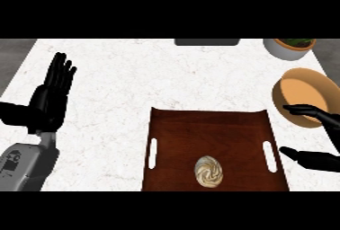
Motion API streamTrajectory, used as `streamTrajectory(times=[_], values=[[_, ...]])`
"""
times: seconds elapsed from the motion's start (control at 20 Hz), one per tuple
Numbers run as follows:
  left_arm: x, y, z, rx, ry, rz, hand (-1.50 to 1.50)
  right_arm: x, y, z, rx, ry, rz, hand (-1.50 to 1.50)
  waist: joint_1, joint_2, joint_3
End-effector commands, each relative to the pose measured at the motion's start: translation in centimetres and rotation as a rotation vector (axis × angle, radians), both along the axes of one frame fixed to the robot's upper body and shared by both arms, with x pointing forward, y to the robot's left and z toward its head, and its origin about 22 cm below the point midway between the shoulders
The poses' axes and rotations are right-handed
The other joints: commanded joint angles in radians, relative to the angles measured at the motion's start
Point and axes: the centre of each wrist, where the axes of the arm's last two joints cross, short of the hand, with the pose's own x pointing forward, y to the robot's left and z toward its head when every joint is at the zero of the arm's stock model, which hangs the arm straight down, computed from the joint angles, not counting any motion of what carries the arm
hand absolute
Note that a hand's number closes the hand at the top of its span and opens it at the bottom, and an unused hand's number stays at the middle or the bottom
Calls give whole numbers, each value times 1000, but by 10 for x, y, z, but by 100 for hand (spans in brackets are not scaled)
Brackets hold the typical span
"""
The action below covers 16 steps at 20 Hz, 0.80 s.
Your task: Pick the cupcake from the tray and place it in the pot
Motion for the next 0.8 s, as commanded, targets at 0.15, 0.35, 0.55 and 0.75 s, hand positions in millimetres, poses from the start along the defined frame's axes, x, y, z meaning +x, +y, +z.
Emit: streamTrajectory(times=[0.15, 0.35, 0.55, 0.75], values=[[-5, -5, 11, -20, -2, 14, 0, -33, -12, 3, -188, -80, 171, -150, -10, 1, 0], [-7, -2, 14, -9, -2, 34, 0, -42, 14, 28, -386, -21, 177, -150, -13, -2, -2], [-4, -9, 12, -17, 11, -11, 0, -38, 39, 42, -563, 38, 185, -150, -1, 2, -2], [-21, -12, 13, -6, 3, -2, 0, -56, 78, 45, -587, 81, 187, -150, 1, 1, -1]])
